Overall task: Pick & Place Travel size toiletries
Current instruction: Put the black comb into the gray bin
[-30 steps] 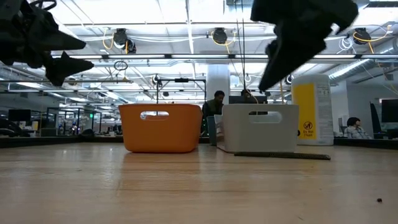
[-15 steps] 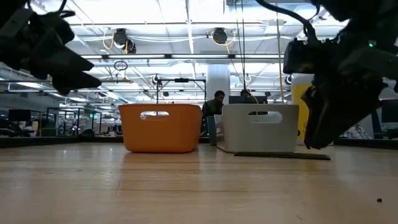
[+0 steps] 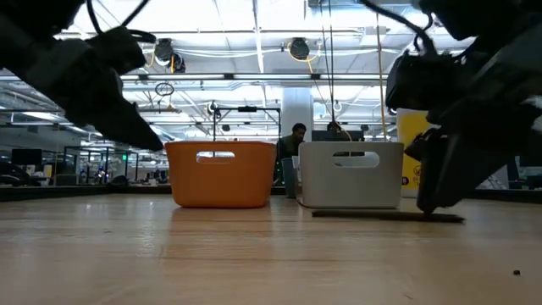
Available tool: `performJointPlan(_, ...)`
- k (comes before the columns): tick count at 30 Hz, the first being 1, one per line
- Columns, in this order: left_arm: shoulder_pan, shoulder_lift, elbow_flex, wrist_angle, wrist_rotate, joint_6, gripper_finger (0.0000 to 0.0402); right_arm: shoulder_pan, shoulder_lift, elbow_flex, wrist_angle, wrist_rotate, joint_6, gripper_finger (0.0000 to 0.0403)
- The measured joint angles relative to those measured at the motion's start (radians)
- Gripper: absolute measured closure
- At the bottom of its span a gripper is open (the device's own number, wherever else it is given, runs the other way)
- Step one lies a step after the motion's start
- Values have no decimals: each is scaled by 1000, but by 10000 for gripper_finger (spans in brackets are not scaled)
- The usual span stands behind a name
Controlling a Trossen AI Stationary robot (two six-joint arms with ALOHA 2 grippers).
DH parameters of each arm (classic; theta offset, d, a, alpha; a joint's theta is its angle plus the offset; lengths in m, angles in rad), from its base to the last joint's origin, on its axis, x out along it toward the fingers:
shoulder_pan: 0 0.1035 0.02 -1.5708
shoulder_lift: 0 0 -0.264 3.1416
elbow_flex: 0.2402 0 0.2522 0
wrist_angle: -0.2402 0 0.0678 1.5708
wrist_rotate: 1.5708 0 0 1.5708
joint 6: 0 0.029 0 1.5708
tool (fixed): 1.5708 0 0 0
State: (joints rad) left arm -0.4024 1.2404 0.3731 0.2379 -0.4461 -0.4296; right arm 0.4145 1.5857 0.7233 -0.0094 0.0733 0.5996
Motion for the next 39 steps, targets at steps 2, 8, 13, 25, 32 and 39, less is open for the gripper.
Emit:
performJointPlan(2, -6, 73, 25, 30, 6, -6, 119, 12, 1, -2, 42, -41, -8, 239)
performJointPlan(8, -6, 273, 130, 109, 91, -12, 119, 46, 16, -2, 176, -57, -32, 239)
performJointPlan(13, -5, 411, 257, 107, 158, 42, 119, 67, 110, 16, 357, -119, -46, 239)
performJointPlan(25, 16, 585, 480, 97, 177, 185, 119, 87, 136, 225, -42, 6, -197, 239)
performJointPlan(32, 31, 680, 502, 98, 222, 120, 119, 88, 138, 263, -331, 160, -170, 239)
performJointPlan(39, 30, 773, 527, 159, 235, 52, 119, 70, 136, 215, -230, 68, -89, 239)
